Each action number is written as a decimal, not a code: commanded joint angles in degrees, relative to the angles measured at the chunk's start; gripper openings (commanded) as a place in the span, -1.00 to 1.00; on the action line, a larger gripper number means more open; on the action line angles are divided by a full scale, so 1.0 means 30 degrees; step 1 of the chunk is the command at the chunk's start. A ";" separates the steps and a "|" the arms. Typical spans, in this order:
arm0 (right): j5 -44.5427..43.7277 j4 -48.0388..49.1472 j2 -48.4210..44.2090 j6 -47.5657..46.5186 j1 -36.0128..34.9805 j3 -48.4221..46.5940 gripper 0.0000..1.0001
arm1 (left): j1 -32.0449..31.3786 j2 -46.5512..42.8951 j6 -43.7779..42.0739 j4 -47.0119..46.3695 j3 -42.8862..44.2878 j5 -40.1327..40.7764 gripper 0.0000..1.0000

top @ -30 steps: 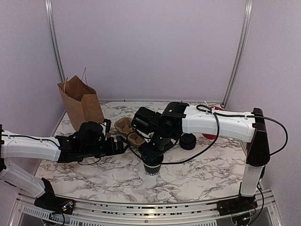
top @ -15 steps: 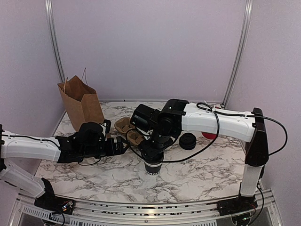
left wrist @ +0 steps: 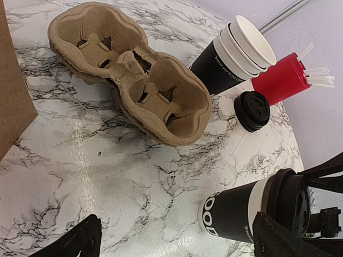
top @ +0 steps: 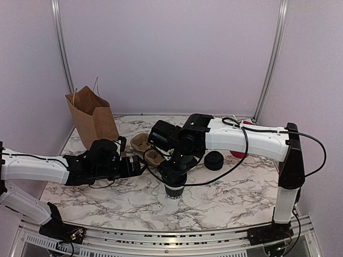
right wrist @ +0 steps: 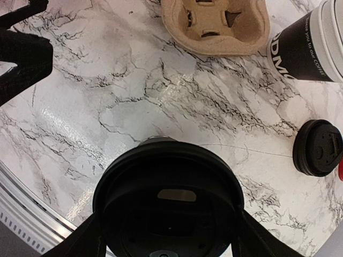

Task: Pack the takeout coffee

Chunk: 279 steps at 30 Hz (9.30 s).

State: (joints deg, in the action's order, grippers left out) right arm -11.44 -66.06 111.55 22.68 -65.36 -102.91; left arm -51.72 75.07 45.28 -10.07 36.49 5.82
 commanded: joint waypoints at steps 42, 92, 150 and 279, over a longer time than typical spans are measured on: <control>-0.1350 -0.0092 -0.1249 0.0891 0.0034 -0.0848 0.71 | -0.0241 0.0908 -0.0091 -0.0179 0.0556 -0.0500 0.98; 0.5330 1.2836 -1.0660 0.3977 0.4620 1.5611 0.22 | -0.2413 0.4504 0.0348 0.1529 0.4272 -0.1060 0.79; 0.4351 1.0815 -0.7800 0.3779 0.3543 1.5101 0.17 | -0.2541 0.5737 0.1031 0.3384 0.3381 -0.1852 0.74; -0.2343 0.5948 -0.3902 0.1917 0.1719 0.6364 0.23 | -0.2266 0.3747 -0.0765 0.7281 0.6764 0.1624 0.75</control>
State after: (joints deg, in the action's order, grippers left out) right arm -18.63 -47.46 97.08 27.31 -60.80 -88.38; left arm -58.92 87.92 42.68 10.04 57.87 9.72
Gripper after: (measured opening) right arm 0.608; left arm 0.877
